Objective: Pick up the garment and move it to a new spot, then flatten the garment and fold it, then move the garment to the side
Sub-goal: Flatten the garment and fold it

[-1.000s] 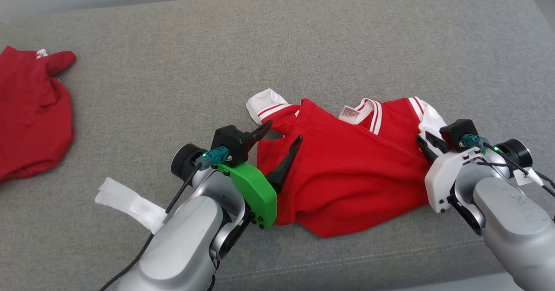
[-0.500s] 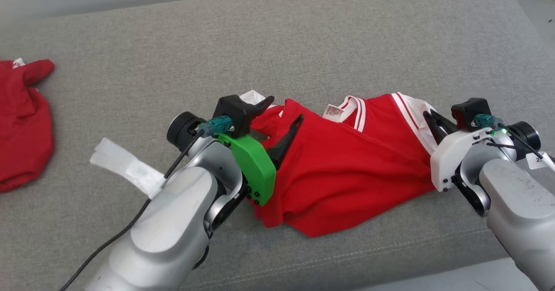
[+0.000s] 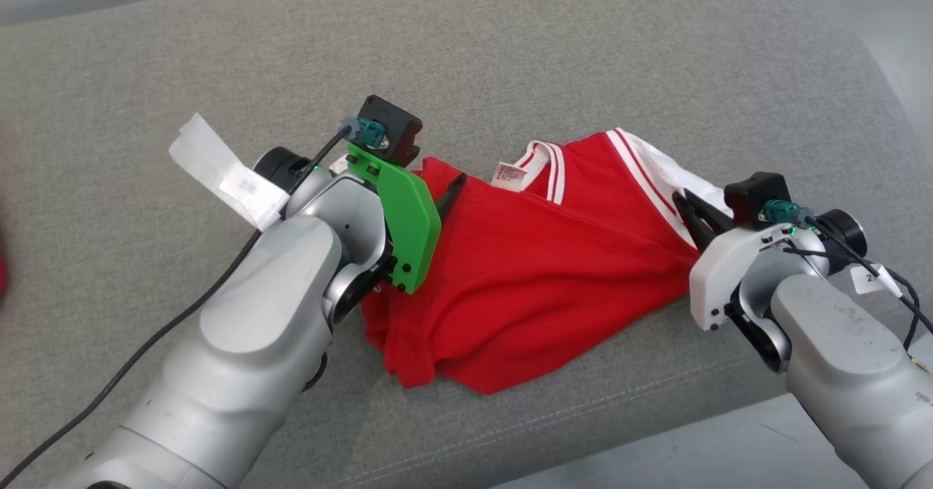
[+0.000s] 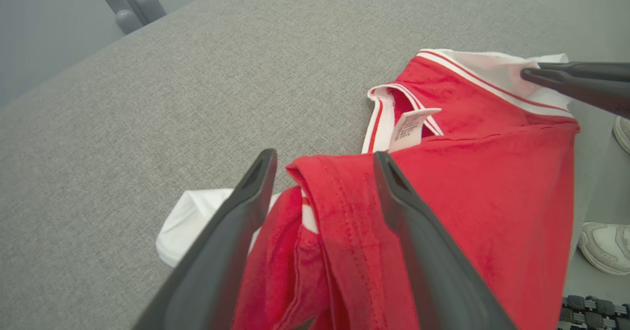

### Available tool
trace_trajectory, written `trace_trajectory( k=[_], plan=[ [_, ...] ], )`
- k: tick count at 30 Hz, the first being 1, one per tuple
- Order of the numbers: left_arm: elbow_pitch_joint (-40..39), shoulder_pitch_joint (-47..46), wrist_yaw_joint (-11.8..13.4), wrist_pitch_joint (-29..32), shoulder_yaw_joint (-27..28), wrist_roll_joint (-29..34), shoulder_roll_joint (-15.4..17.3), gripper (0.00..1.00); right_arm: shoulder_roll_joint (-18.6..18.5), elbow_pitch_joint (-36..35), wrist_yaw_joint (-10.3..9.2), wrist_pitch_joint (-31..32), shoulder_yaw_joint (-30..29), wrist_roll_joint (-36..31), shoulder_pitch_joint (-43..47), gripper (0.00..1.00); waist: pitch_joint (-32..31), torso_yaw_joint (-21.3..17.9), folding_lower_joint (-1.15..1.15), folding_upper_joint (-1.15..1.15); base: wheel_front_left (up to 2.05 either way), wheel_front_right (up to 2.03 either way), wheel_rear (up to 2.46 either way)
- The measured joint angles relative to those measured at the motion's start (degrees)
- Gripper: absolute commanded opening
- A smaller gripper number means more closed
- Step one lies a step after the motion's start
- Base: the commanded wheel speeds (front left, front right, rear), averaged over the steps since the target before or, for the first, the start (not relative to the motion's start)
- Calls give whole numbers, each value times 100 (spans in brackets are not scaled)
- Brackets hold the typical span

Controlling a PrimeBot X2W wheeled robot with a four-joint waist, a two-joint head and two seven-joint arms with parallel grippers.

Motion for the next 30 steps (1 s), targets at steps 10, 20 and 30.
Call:
trace_trajectory(
  k=[10, 20, 30],
  plan=[
    [501, -2, -48, 388, 20, -407, -101, 100, 22, 191, -9, -134, -37, 69, 176, 0, -18, -327, 0, 0, 0, 0, 0],
    [617, -104, -96, 433, 22, -606, -149, 62, 12, 236, -9, -178, -44, 88, 182, 0, -72, -311, 0, 0, 0, 0, 0],
    [634, -181, -103, 223, -77, -683, -169, 0, 14, 287, -9, -211, -56, 98, 184, 0, -63, -276, 0, 0, 0, 0, 0]
  ],
)
